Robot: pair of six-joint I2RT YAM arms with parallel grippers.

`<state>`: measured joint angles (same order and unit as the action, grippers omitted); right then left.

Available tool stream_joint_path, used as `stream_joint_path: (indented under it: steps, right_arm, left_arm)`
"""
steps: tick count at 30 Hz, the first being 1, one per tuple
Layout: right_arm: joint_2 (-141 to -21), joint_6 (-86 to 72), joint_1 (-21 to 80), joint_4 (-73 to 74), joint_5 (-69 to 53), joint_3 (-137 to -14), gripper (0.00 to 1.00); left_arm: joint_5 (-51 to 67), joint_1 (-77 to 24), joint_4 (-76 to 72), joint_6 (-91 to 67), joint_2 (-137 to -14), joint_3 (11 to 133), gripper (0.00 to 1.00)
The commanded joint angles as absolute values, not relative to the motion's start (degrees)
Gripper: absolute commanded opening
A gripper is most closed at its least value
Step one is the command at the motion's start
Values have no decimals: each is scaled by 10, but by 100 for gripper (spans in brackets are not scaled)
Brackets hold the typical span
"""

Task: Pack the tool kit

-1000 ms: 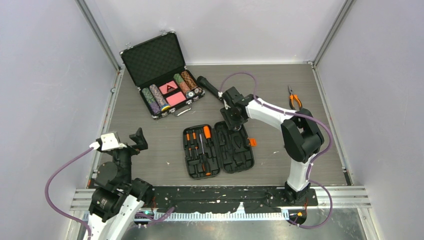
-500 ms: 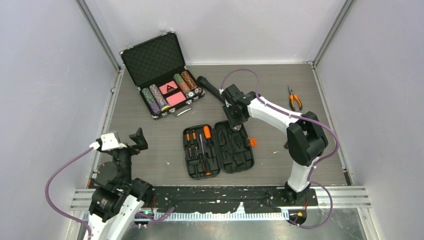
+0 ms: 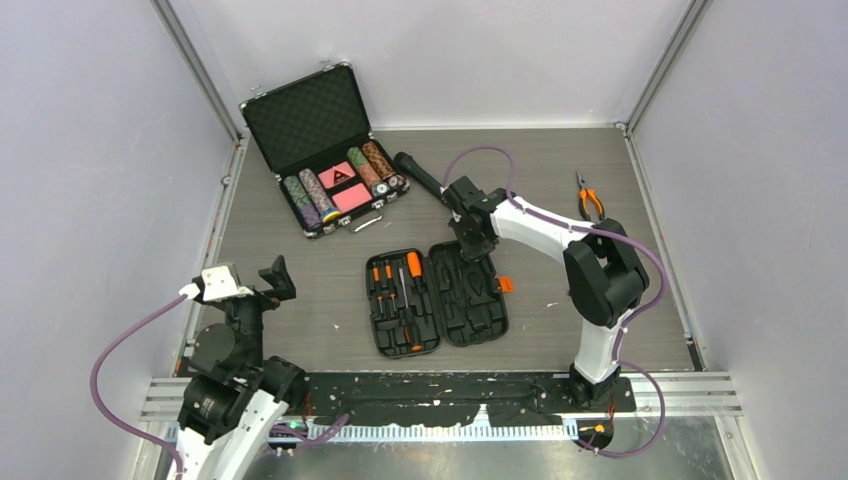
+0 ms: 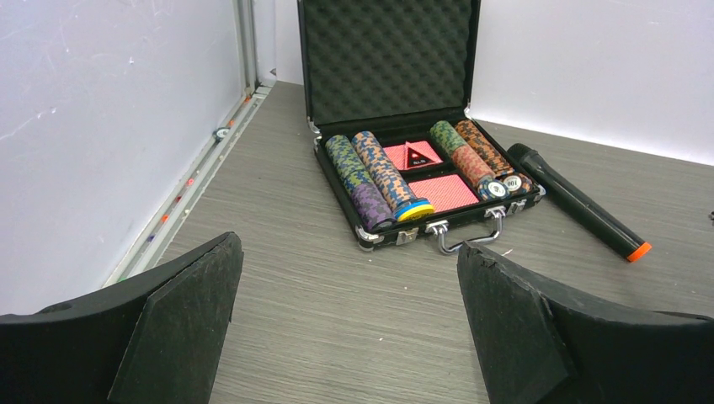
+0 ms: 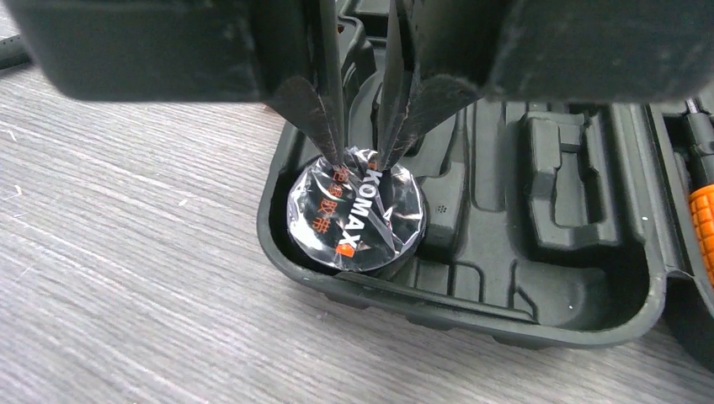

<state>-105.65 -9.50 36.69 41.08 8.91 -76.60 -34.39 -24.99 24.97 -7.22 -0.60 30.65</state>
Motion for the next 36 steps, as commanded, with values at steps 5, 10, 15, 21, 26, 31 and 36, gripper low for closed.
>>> stream_joint_path:
  steps: [5,10,15,21,26,31,36]
  right_arm:
    - [-1084,-104,366,395,97,-749,24]
    - [-1099,-110,359,397,93,-734,23]
    - [-1114,-116,337,387,69,-718,23]
    - [-1065,-101,342,399,50,-753,25]
    - [-1009,-85,346,399,55,-795,29]
    - [-980,-87,335,368,55,-788,28]
    - [-960,-95,290,313,13,-746,29]
  left_arm:
    - [-340,-246,215,-72,33,306,99]
    - [-339,-246,215,-72,32,305,99]
    - [-339,-246,215,-72,32,305,99]
    - [-337,-246,214,-72,28,305,99]
    - [-282,-246,215,-93,-7,318,96]
    - [-158,-246,220,-173,-120,366,92]
    - [-8,-250,165,-280,-283,399,87]
